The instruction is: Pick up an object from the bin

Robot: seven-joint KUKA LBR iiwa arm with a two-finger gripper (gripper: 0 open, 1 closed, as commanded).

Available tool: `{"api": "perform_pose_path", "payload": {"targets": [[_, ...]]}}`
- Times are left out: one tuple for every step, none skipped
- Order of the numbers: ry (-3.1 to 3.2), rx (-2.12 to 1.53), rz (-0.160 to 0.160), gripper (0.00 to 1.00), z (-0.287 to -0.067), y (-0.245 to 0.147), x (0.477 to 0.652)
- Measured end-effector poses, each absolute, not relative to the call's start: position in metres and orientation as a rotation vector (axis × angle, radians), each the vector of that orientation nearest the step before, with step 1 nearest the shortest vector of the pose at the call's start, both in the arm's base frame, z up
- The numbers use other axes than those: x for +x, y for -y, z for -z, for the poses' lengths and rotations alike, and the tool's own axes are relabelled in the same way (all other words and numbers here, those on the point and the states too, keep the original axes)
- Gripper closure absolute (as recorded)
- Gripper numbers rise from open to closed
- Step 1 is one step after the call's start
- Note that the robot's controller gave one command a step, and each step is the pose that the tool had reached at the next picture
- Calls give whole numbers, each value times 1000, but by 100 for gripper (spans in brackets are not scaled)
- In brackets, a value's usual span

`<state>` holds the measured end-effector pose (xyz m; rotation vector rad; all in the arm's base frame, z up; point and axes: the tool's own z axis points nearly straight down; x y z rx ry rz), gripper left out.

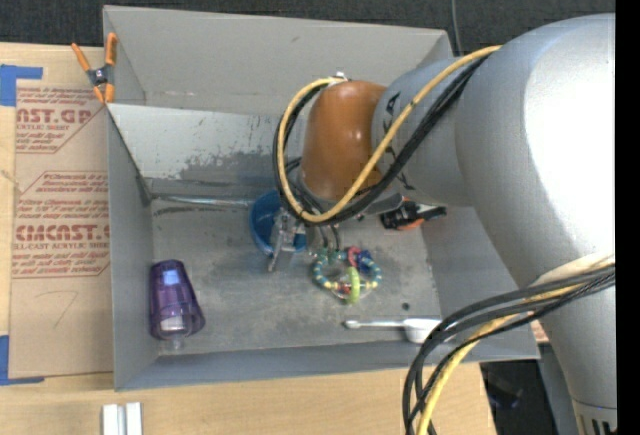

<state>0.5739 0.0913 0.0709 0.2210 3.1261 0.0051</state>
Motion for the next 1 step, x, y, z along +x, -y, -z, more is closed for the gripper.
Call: {"api": "perform_pose_path", "payload": {"targets": [[-3128,221,-5,100,-74,-91,573]]}}
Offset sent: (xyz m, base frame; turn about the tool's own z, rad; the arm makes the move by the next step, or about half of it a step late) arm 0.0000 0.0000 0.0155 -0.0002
